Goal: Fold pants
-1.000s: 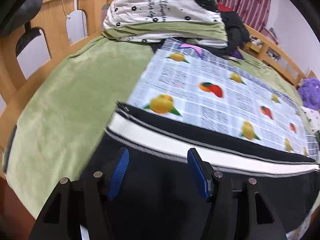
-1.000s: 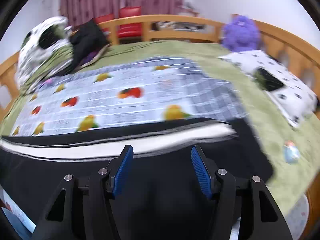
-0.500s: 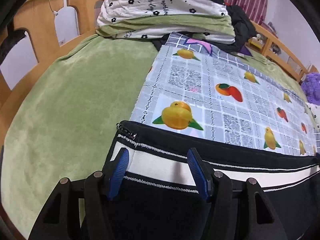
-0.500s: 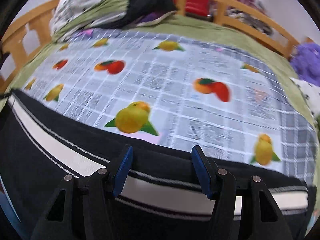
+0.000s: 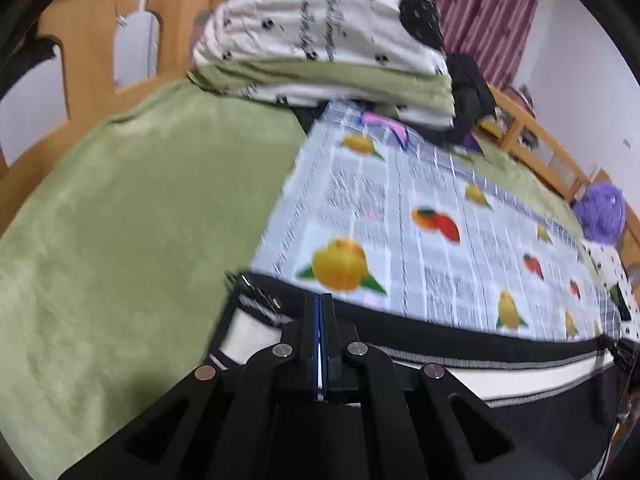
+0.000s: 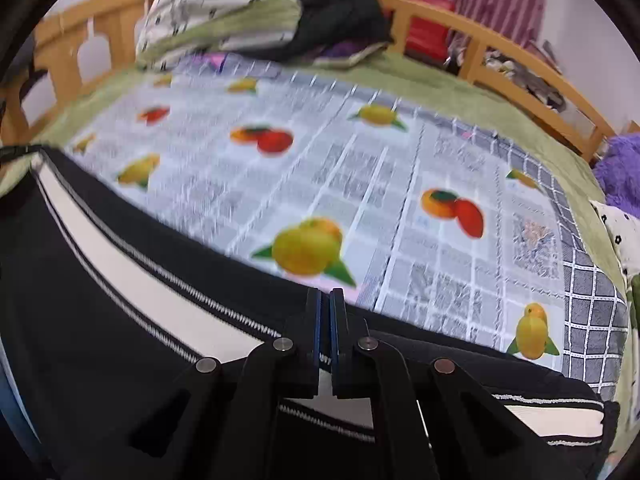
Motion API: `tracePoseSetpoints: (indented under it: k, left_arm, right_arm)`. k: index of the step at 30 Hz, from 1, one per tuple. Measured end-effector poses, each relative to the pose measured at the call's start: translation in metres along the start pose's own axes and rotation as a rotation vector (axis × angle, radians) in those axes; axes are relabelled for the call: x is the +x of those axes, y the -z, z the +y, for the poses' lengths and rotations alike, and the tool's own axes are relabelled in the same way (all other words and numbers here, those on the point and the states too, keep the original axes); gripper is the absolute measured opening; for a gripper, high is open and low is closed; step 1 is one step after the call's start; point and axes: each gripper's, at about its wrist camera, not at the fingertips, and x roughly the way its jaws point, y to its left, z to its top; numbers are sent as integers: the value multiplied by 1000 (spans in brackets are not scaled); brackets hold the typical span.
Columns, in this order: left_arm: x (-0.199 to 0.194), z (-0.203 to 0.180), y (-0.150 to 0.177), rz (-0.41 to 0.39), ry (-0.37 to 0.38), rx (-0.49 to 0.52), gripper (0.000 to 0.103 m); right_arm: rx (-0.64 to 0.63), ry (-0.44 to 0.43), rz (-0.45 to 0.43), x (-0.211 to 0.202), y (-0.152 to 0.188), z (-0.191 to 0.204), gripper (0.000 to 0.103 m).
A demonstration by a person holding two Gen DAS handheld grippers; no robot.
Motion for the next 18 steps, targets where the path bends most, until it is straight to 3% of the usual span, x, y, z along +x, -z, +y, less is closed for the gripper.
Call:
tracePoseSetpoints:
  k: [6,11,12,14,15,18]
  left_arm:
    - [1,16,-4,55,28,-37,2]
    - [10,19,3,91,-33,-4,4]
    - [10,20,2,89,-19,-7,8]
    - [12,20,2,87,-14,-1,37]
    - [11,19,1,74,-28,7,43]
    - [2,13,0,17,-67,60,47]
  right_arm:
    - [26,2,32,22,0,-1,3]
    - [42,-2,35,26,8,0,3]
    - [43,-1,36,26,8,0,3]
    - [35,8,40,26,9,2,3]
    - [35,11,41,26,9,2,3]
    - [45,15,37,23,9,2,3]
